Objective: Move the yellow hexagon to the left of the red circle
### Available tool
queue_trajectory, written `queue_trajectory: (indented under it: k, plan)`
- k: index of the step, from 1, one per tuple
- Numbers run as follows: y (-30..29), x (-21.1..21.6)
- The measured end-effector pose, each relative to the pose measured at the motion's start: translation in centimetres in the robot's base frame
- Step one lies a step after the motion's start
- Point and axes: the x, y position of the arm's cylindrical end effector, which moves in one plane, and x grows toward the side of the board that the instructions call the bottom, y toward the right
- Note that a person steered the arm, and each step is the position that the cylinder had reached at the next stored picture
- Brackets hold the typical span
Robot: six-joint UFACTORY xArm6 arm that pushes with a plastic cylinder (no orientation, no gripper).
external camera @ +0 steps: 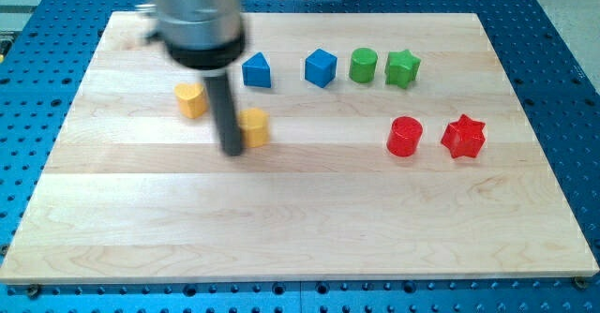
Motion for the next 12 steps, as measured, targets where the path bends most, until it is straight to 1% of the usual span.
queue_trajectory:
  k: [1, 2, 3, 4, 5, 6, 7, 8, 9, 10, 11, 12]
  plan:
    - [-2.0, -0.1]
    - [-3.9, -2.9]
    - [0.8, -8.8]
    - [3.6, -6.7]
    - [5.9, -3.4]
    - [2.3, -3.6]
    - [1.5, -1.1]
    - [6.3, -1.1]
    - [5.1, -1.1]
    - [-2.5, 0.8]
    - [-12.9, 1.4]
    - [-18.1, -2.7]
